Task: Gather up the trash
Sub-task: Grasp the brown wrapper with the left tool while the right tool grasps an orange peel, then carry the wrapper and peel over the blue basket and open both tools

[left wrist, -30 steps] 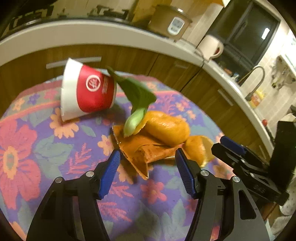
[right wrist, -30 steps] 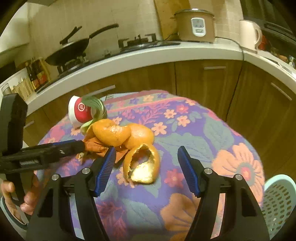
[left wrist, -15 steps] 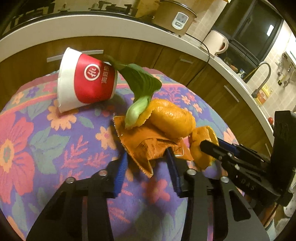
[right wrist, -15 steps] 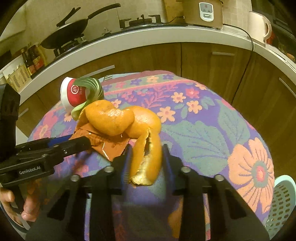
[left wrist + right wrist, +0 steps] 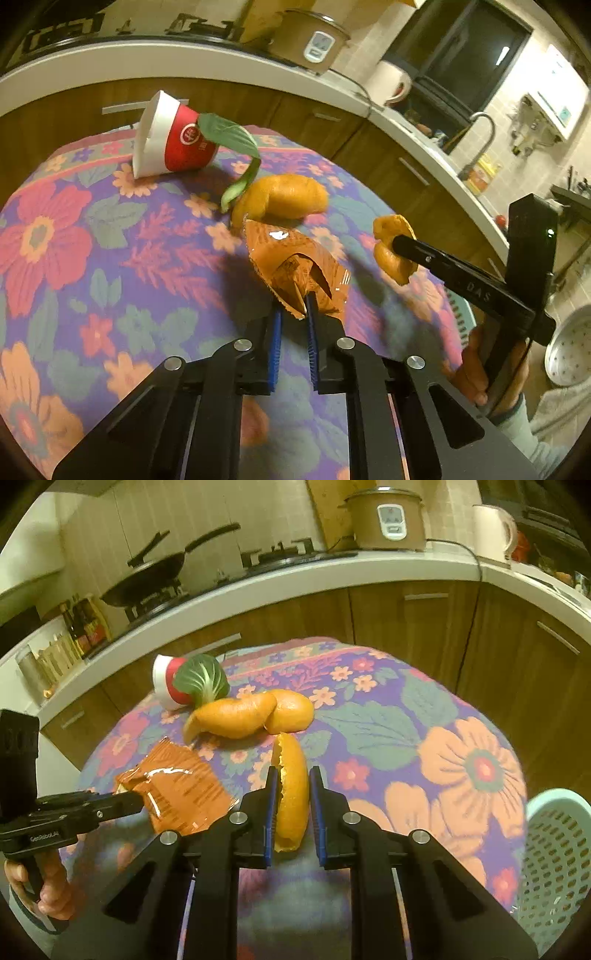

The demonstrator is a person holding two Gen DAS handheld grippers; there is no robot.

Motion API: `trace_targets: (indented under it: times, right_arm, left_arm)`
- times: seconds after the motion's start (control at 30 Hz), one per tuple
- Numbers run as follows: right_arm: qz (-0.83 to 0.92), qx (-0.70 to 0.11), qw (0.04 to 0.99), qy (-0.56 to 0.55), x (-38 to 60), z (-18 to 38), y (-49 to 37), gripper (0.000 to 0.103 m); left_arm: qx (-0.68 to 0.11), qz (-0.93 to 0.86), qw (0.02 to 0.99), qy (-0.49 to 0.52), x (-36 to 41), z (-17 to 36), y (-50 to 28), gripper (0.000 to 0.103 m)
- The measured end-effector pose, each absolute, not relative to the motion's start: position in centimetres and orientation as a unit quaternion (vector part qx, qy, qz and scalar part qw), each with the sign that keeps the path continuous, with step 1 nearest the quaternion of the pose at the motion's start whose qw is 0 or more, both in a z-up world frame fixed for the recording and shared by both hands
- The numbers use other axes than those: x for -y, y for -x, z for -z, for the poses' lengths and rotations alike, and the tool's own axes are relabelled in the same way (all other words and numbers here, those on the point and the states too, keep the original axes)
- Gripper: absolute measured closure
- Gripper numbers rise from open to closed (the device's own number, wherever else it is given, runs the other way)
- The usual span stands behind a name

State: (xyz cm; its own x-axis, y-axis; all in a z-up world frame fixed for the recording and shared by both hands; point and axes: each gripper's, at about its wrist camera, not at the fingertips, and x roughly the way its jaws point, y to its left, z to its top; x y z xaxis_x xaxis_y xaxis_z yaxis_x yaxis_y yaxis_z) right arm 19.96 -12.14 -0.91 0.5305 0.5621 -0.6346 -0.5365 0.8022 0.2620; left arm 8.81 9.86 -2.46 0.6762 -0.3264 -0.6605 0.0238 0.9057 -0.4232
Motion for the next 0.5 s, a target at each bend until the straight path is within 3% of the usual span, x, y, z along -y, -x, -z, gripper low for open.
trace_targets:
  times: [0.5]
  right_arm:
    - [-0.25, -0.321, 0.912, -0.056, 21.5, -0.7, -16.2, 0.089]
  left_arm:
    - [-0.376, 0.168, 0.897, 0.157, -3.2, 0.5, -8.7, 0.097]
